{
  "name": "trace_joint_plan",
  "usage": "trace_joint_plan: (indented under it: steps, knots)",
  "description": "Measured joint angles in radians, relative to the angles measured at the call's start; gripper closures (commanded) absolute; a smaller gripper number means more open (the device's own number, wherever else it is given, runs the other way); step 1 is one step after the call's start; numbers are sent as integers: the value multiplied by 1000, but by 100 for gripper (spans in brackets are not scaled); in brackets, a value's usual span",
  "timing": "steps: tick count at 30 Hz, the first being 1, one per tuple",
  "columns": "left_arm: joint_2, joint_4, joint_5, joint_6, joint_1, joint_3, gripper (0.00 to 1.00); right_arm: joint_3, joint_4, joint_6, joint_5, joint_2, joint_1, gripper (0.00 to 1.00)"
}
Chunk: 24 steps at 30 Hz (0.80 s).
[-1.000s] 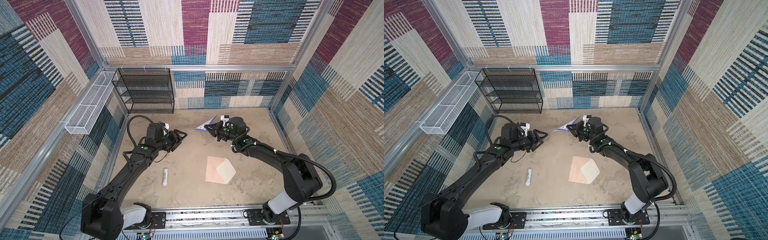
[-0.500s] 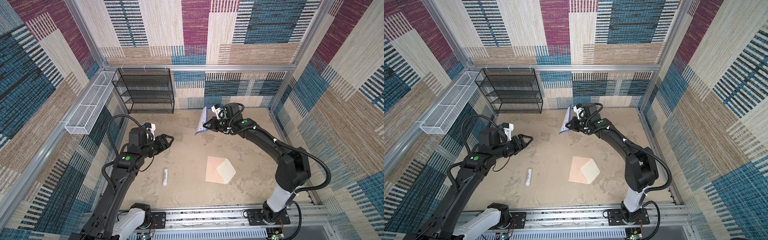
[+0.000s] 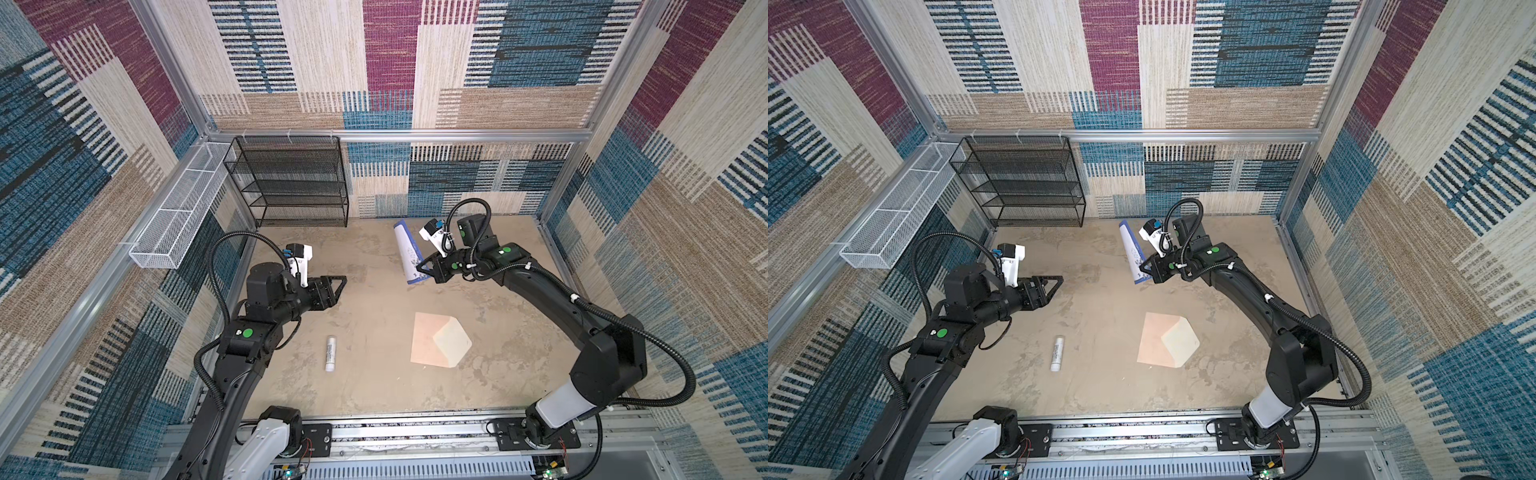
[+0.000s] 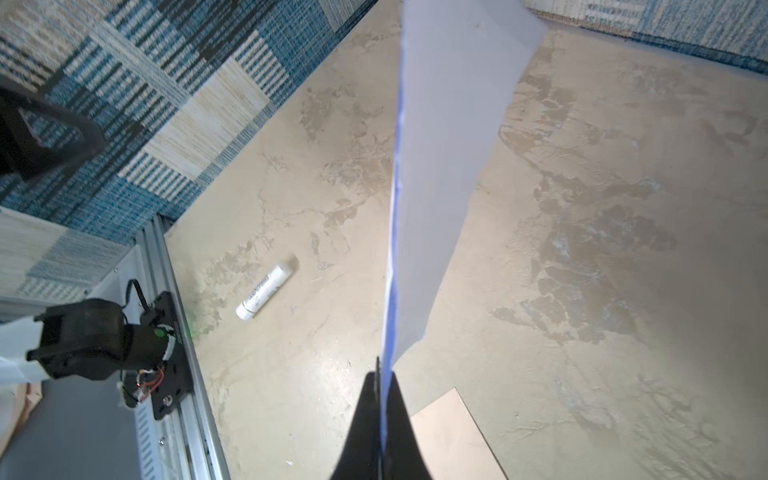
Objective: Place the letter into the envelope and seal it
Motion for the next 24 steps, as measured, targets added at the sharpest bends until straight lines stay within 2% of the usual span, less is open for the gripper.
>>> trace_joint_plan:
  steps: [11,24]
  knots:
    - [12,108,193,278,-5,5,26,37,-191,-303,40,14,24,100]
    - [82,119,282,521,-25,22,20,1,-236,-515,97,-44,87,100]
